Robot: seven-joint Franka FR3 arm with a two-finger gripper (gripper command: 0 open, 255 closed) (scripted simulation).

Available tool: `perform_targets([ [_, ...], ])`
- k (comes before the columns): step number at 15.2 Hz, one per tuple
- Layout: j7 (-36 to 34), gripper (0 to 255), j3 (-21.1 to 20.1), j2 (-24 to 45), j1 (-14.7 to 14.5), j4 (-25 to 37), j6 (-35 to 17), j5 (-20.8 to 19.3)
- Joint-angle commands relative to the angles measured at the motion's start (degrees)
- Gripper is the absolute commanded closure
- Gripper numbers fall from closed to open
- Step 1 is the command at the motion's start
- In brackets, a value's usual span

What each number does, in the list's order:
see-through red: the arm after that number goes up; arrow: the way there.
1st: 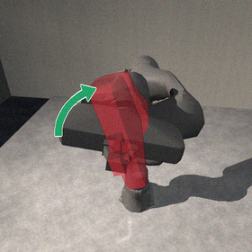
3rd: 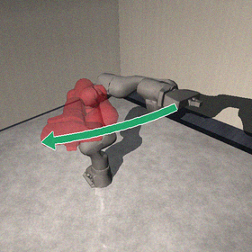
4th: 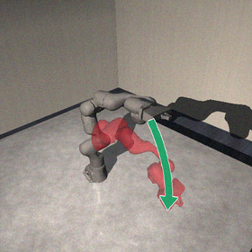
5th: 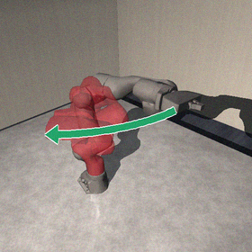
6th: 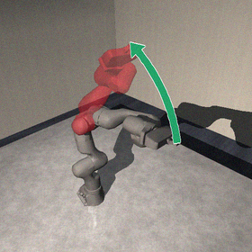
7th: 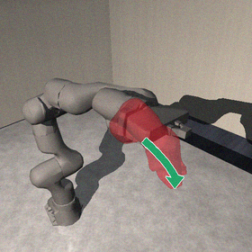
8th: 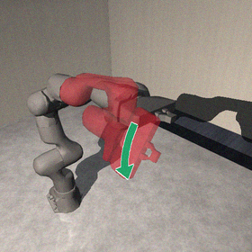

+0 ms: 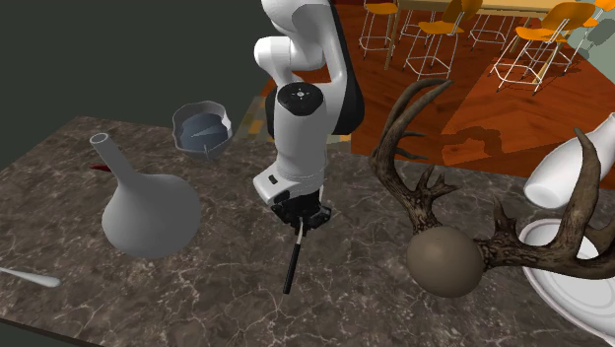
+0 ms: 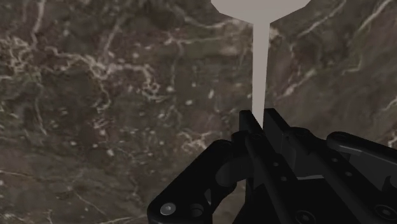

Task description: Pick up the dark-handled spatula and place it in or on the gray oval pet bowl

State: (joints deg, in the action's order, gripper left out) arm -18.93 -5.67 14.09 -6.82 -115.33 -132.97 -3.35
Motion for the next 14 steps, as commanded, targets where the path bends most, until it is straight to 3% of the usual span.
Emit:
perform_targets([
  [1,0.0,255,0.0,0.0,0.0,0.0,0.0,0.0],
  [14,0.7,255,-0.2,-4.4,0.1,3.9,8.3,0.8],
])
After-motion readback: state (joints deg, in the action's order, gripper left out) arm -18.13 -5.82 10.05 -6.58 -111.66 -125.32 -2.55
